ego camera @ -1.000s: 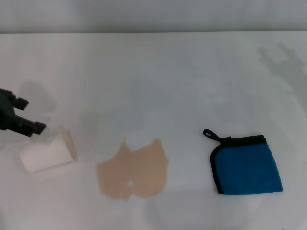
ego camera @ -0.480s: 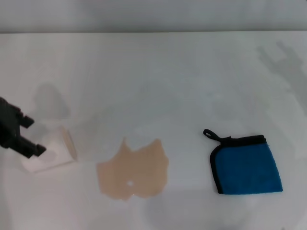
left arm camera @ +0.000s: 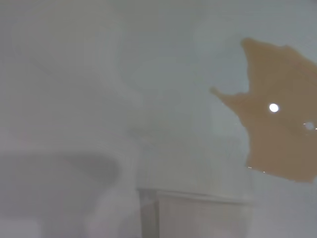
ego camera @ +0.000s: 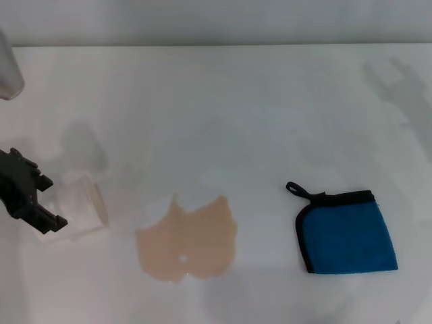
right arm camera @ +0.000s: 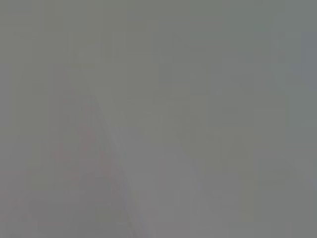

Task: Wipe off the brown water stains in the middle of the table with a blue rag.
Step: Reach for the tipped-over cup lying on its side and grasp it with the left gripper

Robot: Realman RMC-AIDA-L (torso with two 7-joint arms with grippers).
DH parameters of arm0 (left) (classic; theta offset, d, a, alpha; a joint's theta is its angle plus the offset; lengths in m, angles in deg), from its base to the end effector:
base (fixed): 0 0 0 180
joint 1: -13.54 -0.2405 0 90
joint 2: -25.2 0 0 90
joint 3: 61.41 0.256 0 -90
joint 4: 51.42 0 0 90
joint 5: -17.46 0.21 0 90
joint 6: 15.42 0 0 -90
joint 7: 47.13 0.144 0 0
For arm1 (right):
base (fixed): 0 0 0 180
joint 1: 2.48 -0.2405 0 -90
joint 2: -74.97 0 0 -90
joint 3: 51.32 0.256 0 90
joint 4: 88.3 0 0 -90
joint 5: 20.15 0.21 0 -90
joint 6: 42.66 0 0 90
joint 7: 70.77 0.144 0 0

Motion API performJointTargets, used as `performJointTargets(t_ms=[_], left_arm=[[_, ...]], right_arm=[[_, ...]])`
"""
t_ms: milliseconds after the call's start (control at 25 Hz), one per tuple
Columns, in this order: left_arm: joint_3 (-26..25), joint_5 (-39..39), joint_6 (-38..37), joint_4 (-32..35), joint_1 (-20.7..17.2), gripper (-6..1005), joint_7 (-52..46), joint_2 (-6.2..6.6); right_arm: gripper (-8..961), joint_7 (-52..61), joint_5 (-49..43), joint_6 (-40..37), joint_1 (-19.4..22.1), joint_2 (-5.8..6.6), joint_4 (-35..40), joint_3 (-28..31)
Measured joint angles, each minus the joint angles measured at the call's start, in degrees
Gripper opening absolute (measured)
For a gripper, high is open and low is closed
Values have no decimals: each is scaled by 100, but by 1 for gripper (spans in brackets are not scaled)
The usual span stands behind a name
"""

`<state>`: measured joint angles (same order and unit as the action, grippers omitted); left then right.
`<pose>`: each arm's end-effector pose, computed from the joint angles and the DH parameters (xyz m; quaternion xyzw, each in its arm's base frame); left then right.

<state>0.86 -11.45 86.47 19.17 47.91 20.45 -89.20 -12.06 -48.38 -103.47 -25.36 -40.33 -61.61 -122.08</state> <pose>-0.2425 0.3427 0.0617 -0.9494 -0.2085 0.2203 0.0812 0.2973 0.3771 0.0616 -0.6761 0.3216 0.4758 0.4617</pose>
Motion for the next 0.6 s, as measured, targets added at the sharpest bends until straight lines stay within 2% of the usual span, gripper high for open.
performJointTargets(t_ms=[360, 600], left_arm=[[44, 255, -151, -127, 149, 871, 49, -100], [303, 550, -545, -277, 206, 871, 74, -267]], right_arm=[[839, 0, 72, -1, -25, -1, -89, 0], [839, 0, 73, -1, -26, -1, -137, -5]])
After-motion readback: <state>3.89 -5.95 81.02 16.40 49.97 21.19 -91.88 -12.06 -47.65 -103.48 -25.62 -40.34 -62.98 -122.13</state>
